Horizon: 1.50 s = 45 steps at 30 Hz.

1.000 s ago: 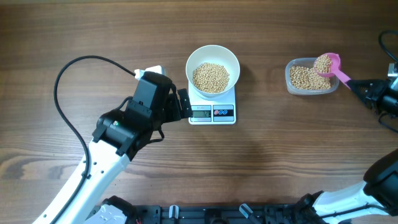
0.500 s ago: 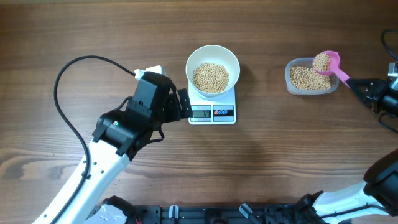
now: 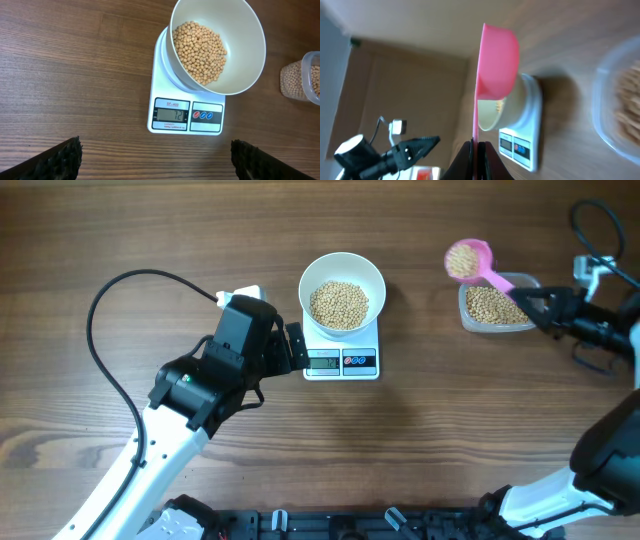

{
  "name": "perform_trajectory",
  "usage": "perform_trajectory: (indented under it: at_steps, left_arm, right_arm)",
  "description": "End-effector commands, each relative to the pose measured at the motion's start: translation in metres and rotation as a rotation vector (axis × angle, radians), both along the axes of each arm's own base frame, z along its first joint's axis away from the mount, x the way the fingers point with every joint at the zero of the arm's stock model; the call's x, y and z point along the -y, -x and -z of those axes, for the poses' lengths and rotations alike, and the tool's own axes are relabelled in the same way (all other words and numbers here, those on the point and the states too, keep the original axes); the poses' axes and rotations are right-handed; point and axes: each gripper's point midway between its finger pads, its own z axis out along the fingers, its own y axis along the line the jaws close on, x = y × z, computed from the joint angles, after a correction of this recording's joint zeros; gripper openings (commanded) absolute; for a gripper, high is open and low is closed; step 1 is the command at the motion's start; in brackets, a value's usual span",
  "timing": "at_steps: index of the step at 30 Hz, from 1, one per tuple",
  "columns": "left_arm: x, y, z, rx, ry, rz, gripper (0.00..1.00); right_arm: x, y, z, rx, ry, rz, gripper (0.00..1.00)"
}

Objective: Scoop item into bowl and weigh 150g on scale
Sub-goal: 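Carry the filled scoop with the right gripper over the white bowl, then tip the scoop with the right gripper to pour beans into bowl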

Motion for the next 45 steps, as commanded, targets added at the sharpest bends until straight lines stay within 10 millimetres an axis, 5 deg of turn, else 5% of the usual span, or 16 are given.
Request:
perform_trajectory:
  at_steps: [1,13,20,35,45]
  left_arm:
    - [-0.003,-0.001,-0.003,0.014,-0.007,-0.004,1.00]
    - [-0.003,-0.001,-0.003,0.014,-0.007,-0.004,1.00]
    - [-0.003,-0.001,-0.003,0.014,-0.007,-0.004,1.00]
    - [-0.003,-0.001,-0.003,0.014,-0.007,-0.004,1.00]
    - [-0.003,-0.001,-0.003,0.014,-0.007,-0.004,1.00]
  right_arm:
    - [-0.036,-0.009,-0.013,0.034,-0.092,-0.092,0.04]
    - [-0.146,-0.017,0.020,0.025,0.169,-0.354,0.04]
    - [-0.183,-0.024,0.034,0.082,0.406,-0.380,0.05]
    - [-0.188,-0.046,0.022,0.383,1.160,-0.239,0.04]
    - [-0.212,-0.036,0.023,0.487,1.301,-0.314,0.04]
